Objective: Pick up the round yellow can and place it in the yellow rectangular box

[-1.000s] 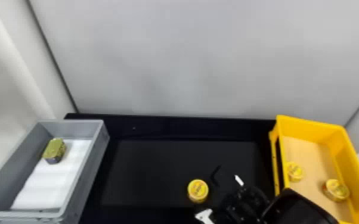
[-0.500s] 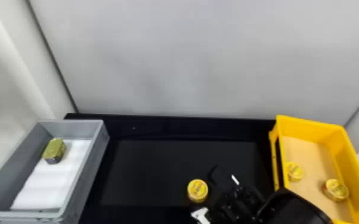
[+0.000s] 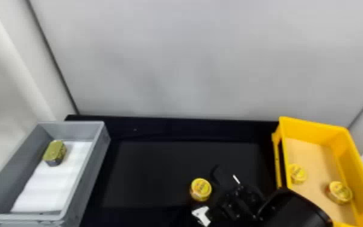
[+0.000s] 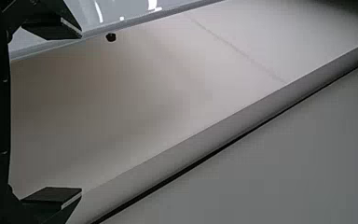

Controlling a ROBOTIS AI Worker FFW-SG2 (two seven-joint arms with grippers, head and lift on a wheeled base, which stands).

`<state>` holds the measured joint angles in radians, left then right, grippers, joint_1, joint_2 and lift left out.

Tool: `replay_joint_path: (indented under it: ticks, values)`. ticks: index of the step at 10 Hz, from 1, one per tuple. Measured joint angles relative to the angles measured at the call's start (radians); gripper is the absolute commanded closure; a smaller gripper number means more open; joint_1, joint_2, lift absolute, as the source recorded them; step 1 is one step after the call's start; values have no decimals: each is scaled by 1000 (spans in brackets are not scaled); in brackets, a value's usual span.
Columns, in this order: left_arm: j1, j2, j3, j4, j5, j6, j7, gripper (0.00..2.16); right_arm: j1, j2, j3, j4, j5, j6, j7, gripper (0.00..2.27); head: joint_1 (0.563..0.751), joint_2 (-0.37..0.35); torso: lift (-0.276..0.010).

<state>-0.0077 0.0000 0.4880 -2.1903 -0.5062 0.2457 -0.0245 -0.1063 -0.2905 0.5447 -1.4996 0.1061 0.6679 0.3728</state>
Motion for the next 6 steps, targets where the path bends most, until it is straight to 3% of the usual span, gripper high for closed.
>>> replay_joint_path:
  ticks: [6]
  values:
    - [0,0,5,7,0,1,2,94,3,-10,0,-58,-45,29,-7,162,694,14,-56]
